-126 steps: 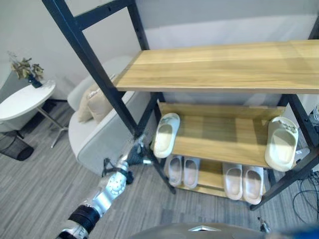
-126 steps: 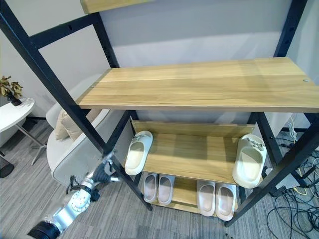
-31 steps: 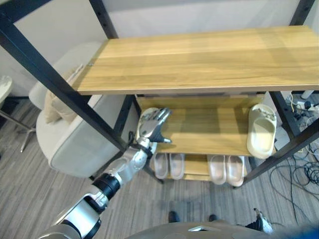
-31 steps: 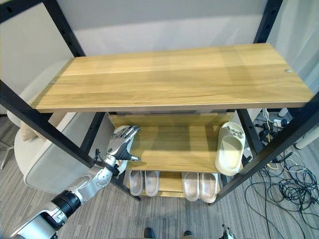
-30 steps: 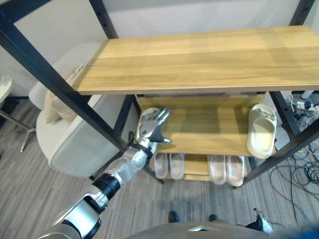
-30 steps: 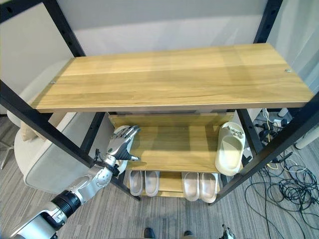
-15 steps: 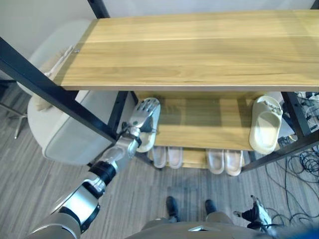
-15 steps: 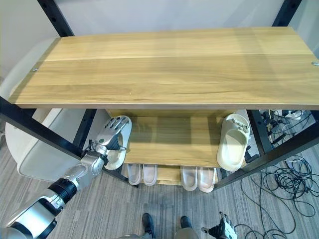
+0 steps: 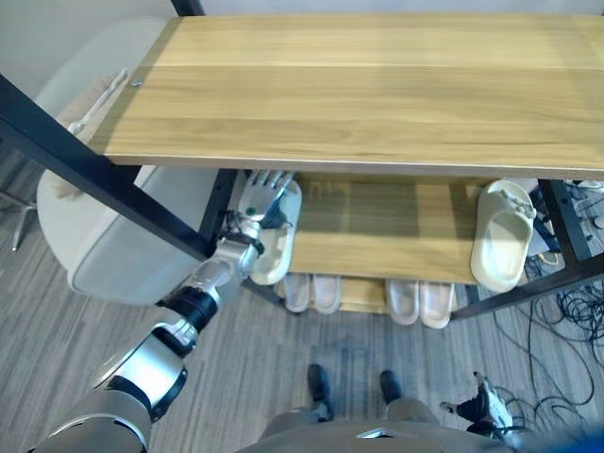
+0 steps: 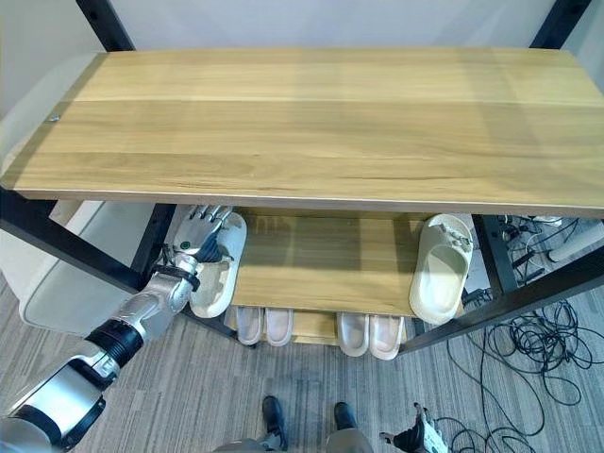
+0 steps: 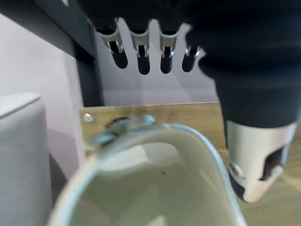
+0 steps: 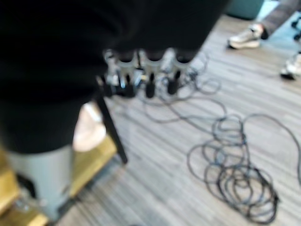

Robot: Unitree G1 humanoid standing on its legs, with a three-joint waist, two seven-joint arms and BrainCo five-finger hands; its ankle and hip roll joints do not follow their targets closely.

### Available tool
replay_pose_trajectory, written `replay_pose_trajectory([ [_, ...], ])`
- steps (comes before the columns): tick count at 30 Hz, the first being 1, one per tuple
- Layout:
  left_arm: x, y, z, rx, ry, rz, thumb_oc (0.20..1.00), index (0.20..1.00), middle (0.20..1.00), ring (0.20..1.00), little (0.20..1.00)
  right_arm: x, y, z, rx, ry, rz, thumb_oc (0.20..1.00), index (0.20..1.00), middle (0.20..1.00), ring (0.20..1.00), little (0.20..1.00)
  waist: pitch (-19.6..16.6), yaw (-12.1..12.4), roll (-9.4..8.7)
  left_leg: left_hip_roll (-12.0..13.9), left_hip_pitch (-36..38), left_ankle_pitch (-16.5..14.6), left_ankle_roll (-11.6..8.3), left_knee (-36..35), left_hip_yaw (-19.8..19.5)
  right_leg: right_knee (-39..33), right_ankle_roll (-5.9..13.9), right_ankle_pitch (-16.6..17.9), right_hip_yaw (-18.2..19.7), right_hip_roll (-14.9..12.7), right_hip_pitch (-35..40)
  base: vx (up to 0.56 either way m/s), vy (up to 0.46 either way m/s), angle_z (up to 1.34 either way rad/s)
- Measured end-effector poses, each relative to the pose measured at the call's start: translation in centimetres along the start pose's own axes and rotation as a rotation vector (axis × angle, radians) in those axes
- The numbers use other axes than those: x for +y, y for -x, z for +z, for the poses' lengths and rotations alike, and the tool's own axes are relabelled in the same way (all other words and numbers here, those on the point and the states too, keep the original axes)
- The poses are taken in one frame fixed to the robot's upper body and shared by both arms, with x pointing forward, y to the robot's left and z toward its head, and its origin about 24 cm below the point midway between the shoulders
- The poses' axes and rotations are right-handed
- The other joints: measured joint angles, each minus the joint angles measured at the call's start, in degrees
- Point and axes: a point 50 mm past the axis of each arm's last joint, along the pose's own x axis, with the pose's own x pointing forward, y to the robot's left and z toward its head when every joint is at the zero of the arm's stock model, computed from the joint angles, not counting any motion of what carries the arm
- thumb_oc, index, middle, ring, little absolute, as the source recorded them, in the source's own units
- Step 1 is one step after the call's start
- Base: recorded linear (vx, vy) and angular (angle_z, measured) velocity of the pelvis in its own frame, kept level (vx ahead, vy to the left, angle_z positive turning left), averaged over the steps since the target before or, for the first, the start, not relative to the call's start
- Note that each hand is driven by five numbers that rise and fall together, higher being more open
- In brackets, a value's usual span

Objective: Arrange the slippers neatly on the shoe rack.

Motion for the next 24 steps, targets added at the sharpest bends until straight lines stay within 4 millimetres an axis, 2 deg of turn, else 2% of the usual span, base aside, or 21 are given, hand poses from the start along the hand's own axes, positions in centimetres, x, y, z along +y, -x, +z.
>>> replay_pose_trajectory([
  [20, 1.7, -1.8, 0.3, -0.152, -0.209, 0.016, 1.0, 1.0, 1.0, 1.0, 1.0, 0.1, 0.0, 0.2, -0.011, 0.003, 0.004, 1.0, 1.0, 1.0, 1.0, 1.0, -0.1, 0.1, 0.09, 0.0, -0.1, 0.1, -0.02, 0.0, -0.2, -0.9, -0.09, 0.4, -0.2, 0.0, 0.5, 0.0, 0.0, 0.0],
  [24, 1.5, -1.9, 0.5, -0.196, -0.268, -0.02, 1.0, 1.0, 1.0, 1.0, 1.0, 0.1, 0.0, 0.2, -0.009, 0.008, 0.006, 1.0, 1.0, 1.0, 1.0, 1.0, -0.1, 0.1, 0.2, 0.0, -0.1, 0.1, -0.02, 0.0, -0.2, -1.0, -0.11, 0.5, -0.2, 0.0, 0.4, 0.0, 0.0, 0.0],
])
